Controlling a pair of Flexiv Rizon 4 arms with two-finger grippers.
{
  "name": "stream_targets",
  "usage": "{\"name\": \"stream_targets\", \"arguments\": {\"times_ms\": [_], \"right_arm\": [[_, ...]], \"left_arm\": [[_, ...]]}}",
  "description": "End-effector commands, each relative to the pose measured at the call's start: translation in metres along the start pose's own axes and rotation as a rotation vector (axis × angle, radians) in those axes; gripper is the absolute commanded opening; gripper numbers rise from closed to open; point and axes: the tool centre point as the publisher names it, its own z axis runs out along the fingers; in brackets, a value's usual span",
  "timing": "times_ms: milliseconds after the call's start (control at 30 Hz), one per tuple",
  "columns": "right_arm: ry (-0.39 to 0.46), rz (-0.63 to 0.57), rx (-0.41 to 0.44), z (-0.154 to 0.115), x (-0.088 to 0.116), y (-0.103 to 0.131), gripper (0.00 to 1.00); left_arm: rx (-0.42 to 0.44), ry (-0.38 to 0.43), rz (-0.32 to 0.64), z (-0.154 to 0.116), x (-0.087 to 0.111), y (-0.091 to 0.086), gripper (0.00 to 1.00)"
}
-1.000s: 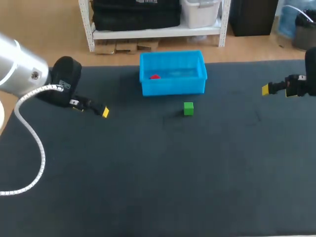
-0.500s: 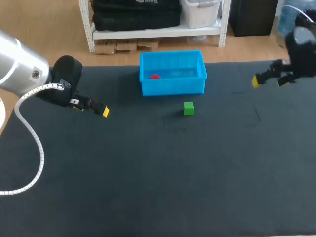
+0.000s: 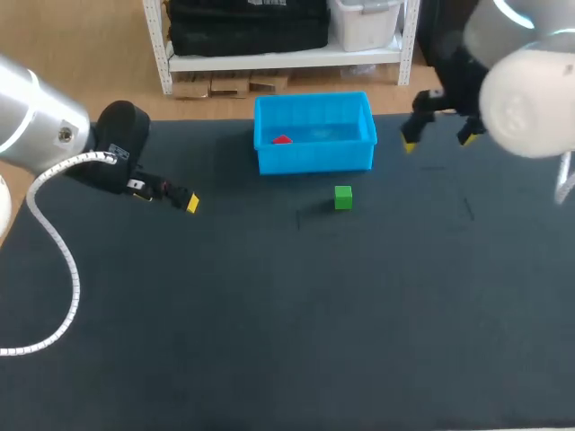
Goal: Use the left arm to pick the red cube and place it into the blue plastic box first, then use the right arm to grasp the green cube and put it into the same blue plastic box after the first action is fully finished.
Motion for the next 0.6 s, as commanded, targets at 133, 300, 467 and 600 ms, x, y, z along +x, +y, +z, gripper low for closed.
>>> {"name": "stream_targets", "arguments": {"times_ms": [133,300,467,600], "right_arm": [[0.063,-0.012,0.062,0.0209,-0.0091,0.0138,1.00],[0.068,-0.016,0.059,0.0218,-0.0093,0.0146,1.00],[0.068,-0.016,0.059,0.0218,-0.0093,0.0146,1.00],[0.068,-0.016,0.059,0.0218,-0.0093,0.0146,1.00]], "left_arm": [[0.005,-0.002,0.002,0.0007,-0.0003,0.0012,1.00],[0.005,-0.002,0.002,0.0007,-0.0003,0.0012,1.00],[0.005,-0.002,0.002,0.0007,-0.0003,0.0012,1.00],[0.005,-0.002,0.002,0.0007,-0.0003,0.0012,1.00]]}}
